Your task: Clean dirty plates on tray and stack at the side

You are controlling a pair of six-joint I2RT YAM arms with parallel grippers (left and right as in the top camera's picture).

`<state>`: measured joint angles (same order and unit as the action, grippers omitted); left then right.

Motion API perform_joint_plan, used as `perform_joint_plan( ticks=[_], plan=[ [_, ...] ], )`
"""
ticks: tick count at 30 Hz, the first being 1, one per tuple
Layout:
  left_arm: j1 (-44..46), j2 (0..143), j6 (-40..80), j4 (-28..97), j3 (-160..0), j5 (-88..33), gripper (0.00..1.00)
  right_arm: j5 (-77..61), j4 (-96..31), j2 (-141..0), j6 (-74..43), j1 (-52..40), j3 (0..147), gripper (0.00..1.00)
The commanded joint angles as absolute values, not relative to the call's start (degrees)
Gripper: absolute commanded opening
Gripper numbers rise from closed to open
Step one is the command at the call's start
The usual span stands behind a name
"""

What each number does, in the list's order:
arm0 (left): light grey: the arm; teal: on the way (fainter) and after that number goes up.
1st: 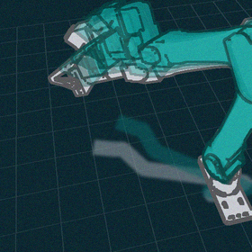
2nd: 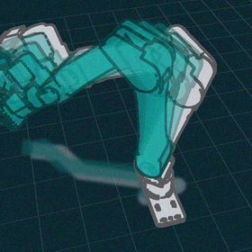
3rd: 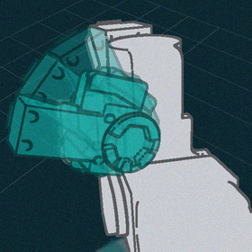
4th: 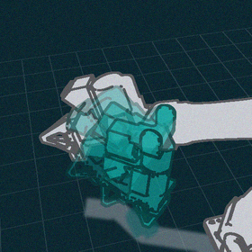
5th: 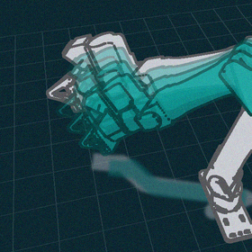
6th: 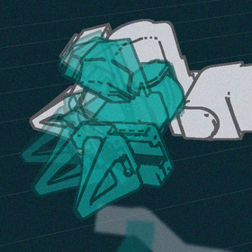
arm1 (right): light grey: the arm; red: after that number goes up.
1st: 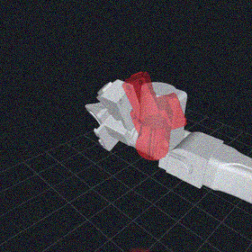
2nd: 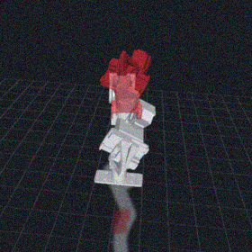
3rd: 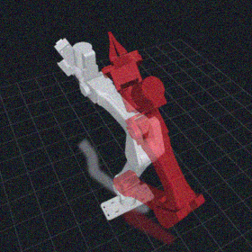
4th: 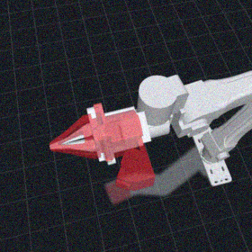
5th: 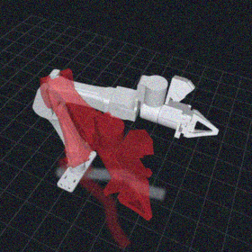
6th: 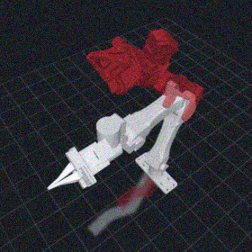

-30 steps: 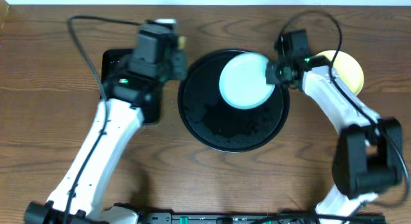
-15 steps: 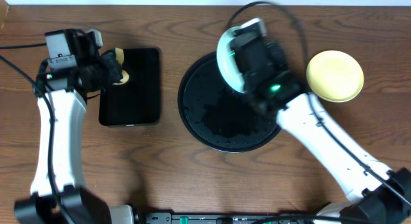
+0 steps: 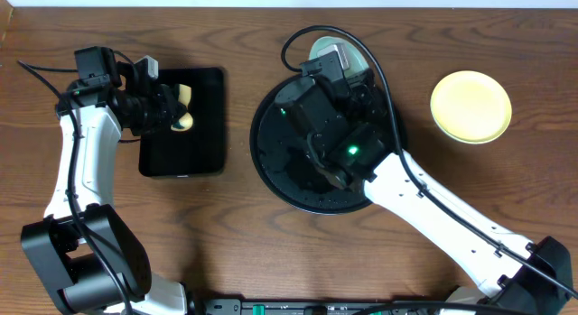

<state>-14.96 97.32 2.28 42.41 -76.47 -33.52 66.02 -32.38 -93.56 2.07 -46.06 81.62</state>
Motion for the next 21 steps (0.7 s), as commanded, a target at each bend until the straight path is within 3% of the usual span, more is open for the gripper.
perform_joint_plan(
  ticks=[1,4,10,21],
  plan=[
    [-15.05,97.73,0.84,42.83,-76.36,-34.89,0.08,70.67,-32.29,-93.41,-0.43,-46.63,81.43,0.01],
    [-15.05,97.73,0.86,42.85,-76.36,-34.92,0.08,66.41,-31.94,-93.38,-1.72,-45.91,81.43,0.01],
    [-15.05,97.73,0.84,43.57,-76.36,-34.92,0.08,40.91,-32.91,-93.34,-5.89,-38.41,81.43,0.01],
    [-15.05,97.73,0.86,43.81,-76.36,-34.92,0.08,3.70,-35.18,-93.47,-12.01,-3.11,81.43,0.01]
  ],
)
